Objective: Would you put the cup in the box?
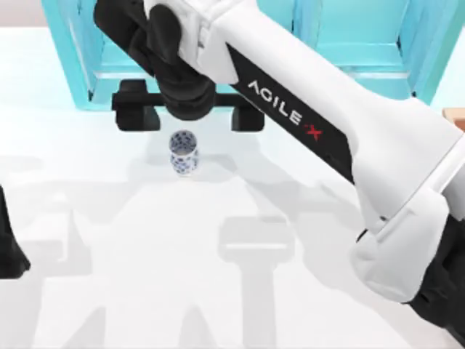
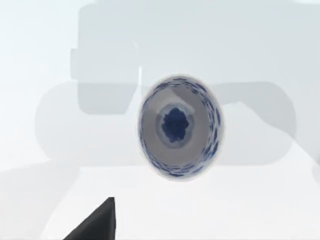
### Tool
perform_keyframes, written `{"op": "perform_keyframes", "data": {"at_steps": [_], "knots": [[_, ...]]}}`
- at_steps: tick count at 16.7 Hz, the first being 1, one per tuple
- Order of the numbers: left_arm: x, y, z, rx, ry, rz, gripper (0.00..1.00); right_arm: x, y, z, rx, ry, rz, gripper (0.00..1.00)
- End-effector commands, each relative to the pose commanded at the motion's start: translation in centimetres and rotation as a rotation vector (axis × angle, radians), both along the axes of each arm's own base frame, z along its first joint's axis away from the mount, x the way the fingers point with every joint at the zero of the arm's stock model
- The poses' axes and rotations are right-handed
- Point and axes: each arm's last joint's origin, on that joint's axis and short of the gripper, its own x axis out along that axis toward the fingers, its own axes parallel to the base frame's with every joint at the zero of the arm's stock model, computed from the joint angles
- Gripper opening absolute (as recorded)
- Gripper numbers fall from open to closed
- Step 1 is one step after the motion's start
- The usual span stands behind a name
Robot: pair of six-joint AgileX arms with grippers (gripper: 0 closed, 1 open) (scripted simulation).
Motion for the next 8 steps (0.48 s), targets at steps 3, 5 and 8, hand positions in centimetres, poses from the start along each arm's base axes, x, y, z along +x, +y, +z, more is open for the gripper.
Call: {"op": "perform_keyframes", "data": {"at_steps": [3,5,8], "knots": [[0.0,0.0,0.0,0.000,0.000,0.000,1.00,0.0,0.0,0.0,0.000,0.000,0.000,1.00],[0.0,0.0,0.0,0.000,0.000,0.000,1.00,0.2,-0.2,-0.1,-0.001,0.000,-0.005,1.00],[0.0,0.0,0.0,0.000,0.000,0.000,1.00,0.7,0.0,-1.1,0.002,-0.002,0.000,1.00]]}}
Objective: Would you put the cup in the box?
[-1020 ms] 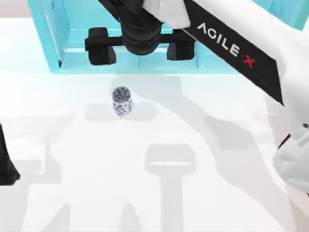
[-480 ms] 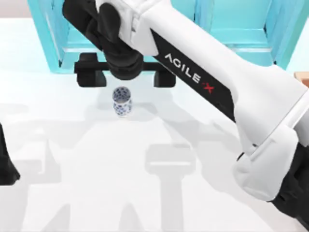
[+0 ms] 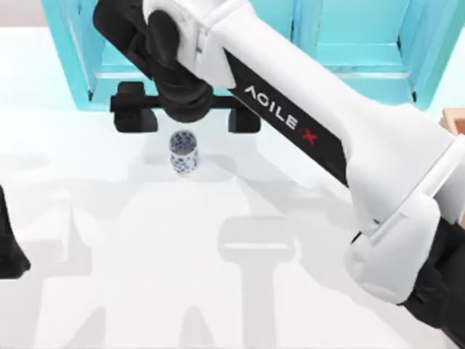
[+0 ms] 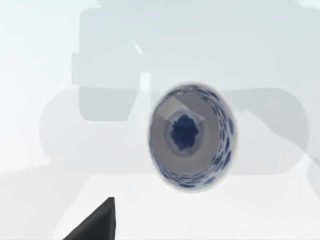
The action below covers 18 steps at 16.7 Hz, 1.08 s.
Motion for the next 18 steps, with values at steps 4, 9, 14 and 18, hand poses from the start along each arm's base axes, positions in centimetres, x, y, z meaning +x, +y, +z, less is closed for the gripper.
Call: {"op": "perform_keyframes", "data": {"at_steps": [4,9,14,18], "knots": [[0.0,0.0,0.0,0.000,0.000,0.000,1.00,2.0,0.3,-4.9,-0.007,0.007,0.000,1.00],[0.0,0.0,0.0,0.000,0.000,0.000,1.00,3.2,0.0,-8.1,-0.003,0.003,0.000,1.00],[0.0,0.0,0.0,0.000,0.000,0.000,1.00,3.2,0.0,-8.1,-0.003,0.003,0.000,0.85],[0.0,0.0,0.0,0.000,0.000,0.000,1.00,3.2,0.0,-8.1,-0.003,0.003,0.000,0.55]]}}
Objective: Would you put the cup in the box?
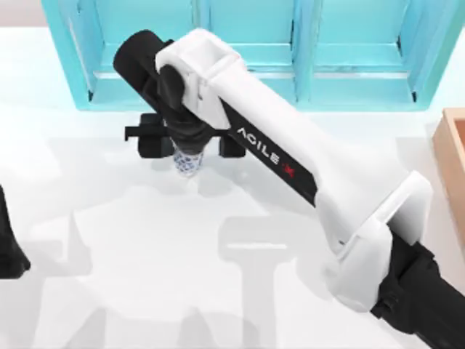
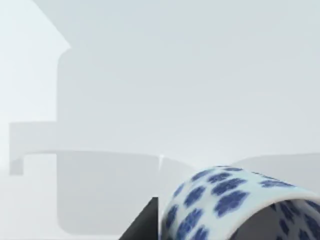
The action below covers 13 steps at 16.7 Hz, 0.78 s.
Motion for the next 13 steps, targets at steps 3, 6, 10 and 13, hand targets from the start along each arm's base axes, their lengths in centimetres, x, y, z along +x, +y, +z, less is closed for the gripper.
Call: {"op": "perform_keyframes", "data": {"at_steps": [3,6,10,13], "knots": [[0.00,0.00,0.00,0.000,0.000,0.000,1.00,0.00,0.00,0.00,0.000,0.000,0.000,0.32],[0.00,0.00,0.00,0.000,0.000,0.000,1.00,0.00,0.00,0.00,0.000,0.000,0.000,0.10],[0.00,0.00,0.00,0.000,0.000,0.000,1.00,0.00,0.00,0.00,0.000,0.000,0.000,0.00],[0.00,0.00,0.00,0.000,0.000,0.000,1.00,0.00,0.00,0.00,0.000,0.000,0.000,0.00]]}}
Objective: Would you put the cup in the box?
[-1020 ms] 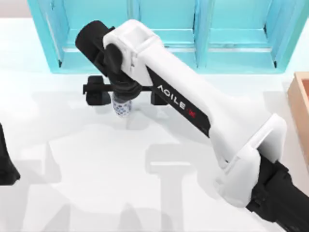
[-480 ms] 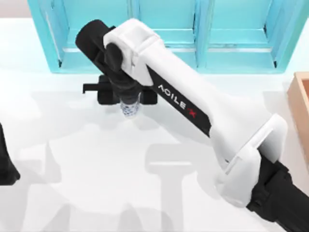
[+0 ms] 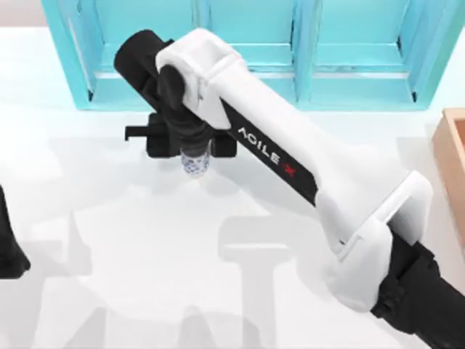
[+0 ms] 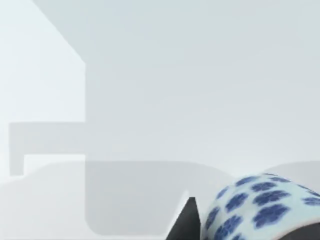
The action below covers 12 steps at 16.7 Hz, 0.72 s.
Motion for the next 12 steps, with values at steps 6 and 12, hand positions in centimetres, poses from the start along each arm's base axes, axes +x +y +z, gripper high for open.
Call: {"op": "perform_keyframes", "data": {"at_steps": [6,12], "knots": [[0.0,0.0,0.0,0.000,0.000,0.000,1.00,0.2,-0.2,0.8,0.006,0.003,0.017,0.00],[0.0,0.0,0.0,0.000,0.000,0.000,1.00,3.7,-7.3,9.3,0.056,-0.004,0.096,0.00]]}}
